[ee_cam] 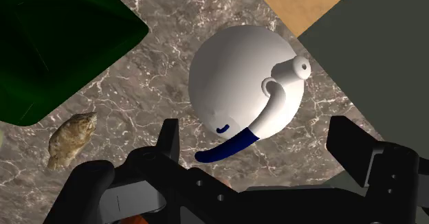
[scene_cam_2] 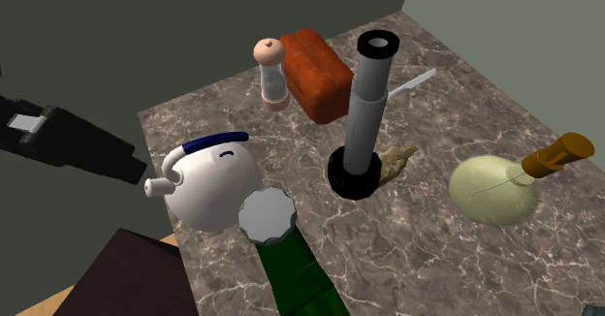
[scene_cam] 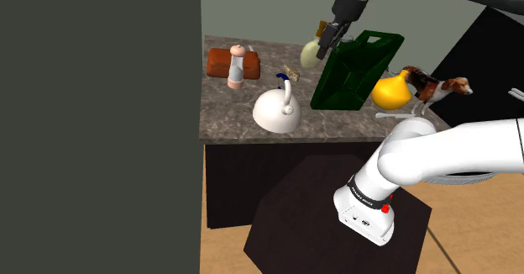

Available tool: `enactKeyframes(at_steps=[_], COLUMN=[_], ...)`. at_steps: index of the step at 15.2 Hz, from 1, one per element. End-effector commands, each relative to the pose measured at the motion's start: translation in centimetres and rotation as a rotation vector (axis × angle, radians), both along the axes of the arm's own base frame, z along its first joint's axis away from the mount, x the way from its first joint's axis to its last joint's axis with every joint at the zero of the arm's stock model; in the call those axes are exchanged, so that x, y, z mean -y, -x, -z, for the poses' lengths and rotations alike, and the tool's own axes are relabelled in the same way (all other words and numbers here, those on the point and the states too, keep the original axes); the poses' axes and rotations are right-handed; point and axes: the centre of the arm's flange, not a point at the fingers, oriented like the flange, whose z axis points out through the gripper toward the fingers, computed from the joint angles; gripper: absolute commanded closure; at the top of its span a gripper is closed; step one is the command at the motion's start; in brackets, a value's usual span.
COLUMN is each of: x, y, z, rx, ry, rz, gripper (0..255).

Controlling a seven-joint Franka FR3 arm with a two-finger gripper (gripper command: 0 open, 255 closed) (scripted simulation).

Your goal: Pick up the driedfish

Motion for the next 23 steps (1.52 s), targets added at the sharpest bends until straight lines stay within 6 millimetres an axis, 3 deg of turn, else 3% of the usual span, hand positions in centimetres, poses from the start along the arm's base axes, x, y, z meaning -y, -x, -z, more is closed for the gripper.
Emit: enactKeyframes(at_steps=[1,12,23], x=[0.0,9.6,20.0], y=[0.0,-10.9,-20.0], z=[0.0,6.0,13.2], rx=[0.000,-0.053,-0.107], ry=[0.000,-0.077,-0.153], rz=[0.000,0.136,0.271], gripper=[0,0,0])
